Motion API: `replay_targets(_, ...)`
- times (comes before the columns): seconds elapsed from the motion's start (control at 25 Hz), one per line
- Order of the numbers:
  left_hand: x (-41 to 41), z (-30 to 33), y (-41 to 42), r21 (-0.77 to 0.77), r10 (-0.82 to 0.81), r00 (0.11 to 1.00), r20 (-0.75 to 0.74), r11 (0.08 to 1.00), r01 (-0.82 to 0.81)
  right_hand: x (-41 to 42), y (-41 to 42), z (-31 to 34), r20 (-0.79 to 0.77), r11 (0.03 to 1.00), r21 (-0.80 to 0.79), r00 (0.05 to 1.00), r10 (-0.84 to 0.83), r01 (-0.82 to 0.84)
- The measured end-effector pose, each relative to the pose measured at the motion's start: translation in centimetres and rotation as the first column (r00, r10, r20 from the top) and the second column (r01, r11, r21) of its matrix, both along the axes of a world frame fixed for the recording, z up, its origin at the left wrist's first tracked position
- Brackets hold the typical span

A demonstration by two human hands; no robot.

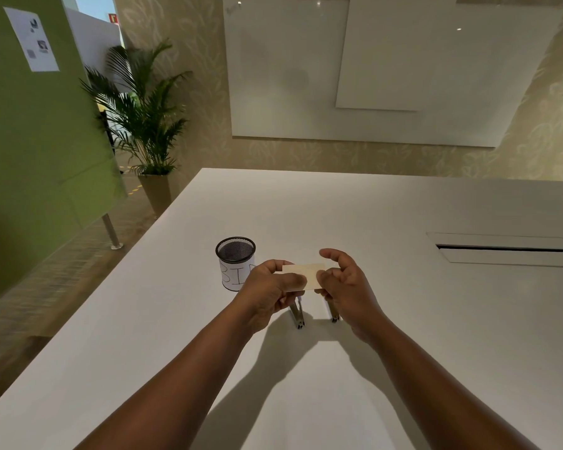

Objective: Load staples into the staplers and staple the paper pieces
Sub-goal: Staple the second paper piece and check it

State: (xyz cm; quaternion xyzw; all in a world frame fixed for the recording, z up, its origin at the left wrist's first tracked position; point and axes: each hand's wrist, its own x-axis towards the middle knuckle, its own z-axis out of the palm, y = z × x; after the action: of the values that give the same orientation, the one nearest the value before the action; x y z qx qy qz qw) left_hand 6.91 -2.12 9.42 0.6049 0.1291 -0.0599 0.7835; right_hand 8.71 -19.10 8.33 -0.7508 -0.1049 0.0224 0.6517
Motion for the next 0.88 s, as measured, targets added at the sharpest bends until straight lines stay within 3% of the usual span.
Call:
replay_targets(0.48,-1.4,0.7,-1.3,-0.048,0.086,0.987,-0.132,0.994,-0.093,-2.3,0.1,1.2,-0.026,0.998,0.054,0.999,-0.023,0.024)
replay_targets(0.88,-2.0,0.5,-0.9,0.018,-0.048,0.998,-0.034,0.999,0.049,-2.5,-0.1,1.5,-0.095,0.996,0.027,0.992,-0.079,0.082)
